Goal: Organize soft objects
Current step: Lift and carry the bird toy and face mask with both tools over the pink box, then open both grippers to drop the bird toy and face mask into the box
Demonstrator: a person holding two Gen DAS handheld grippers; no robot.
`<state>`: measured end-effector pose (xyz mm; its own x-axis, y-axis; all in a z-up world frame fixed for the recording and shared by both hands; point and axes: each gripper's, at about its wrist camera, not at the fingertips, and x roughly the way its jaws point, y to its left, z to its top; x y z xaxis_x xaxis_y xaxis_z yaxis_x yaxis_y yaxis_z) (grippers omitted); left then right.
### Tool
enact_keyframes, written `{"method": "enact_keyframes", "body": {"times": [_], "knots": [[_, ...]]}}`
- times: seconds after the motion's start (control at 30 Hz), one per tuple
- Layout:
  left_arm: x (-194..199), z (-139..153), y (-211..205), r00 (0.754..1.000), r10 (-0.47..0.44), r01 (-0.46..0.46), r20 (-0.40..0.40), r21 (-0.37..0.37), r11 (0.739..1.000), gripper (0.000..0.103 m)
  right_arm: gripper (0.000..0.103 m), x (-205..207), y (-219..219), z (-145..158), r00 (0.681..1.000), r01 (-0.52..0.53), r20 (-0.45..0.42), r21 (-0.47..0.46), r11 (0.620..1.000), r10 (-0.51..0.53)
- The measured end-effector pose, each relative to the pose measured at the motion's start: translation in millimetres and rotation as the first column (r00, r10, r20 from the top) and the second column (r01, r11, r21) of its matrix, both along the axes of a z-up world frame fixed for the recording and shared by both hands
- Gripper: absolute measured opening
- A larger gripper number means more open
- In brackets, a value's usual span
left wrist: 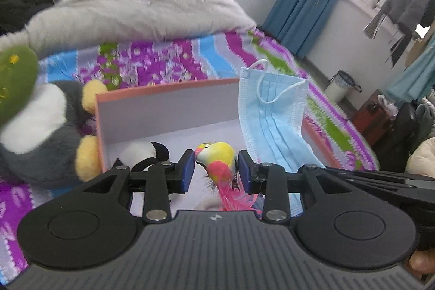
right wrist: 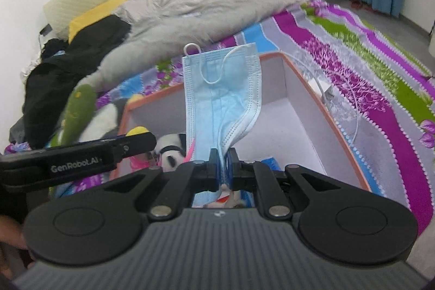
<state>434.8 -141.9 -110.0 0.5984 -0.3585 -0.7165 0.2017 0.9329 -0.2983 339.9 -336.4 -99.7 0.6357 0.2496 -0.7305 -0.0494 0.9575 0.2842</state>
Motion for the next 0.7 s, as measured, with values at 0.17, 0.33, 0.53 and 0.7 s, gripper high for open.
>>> {"method": "enact_keyframes", "body": {"times": [0.17, 0.33, 0.53, 0.7], "knots": [[37, -36, -10, 0.998, 0.001, -0.001, -0.057, -0.001, 1.0, 0.04, 0.011, 32, -6, -32, 0.998, 0.02, -0.066, 0.01, 1.0, -0.019], [55, -63, -13, 0.995, -0.005, 0.007, -0.101, 0.024, 1.0, 0.041, 0.012, 48, -9, -57, 0.992, 0.047, -0.113, 0.001, 0.999, -0.047], [50, -67, -12, 0.995, -0.018, 0.022, -0.101, 0.035, 0.999, 0.055, 0.037, 48, -8, -60, 0.993, 0.043, -0.114, 0.0, 0.999, -0.042], [35, -49, -6, 0.997, -0.005, 0.007, -0.081, 0.025, 1.0, 0.055, 0.04, 38, -7, -45, 0.995, 0.048, -0.085, -0.003, 0.999, -0.048]]}}
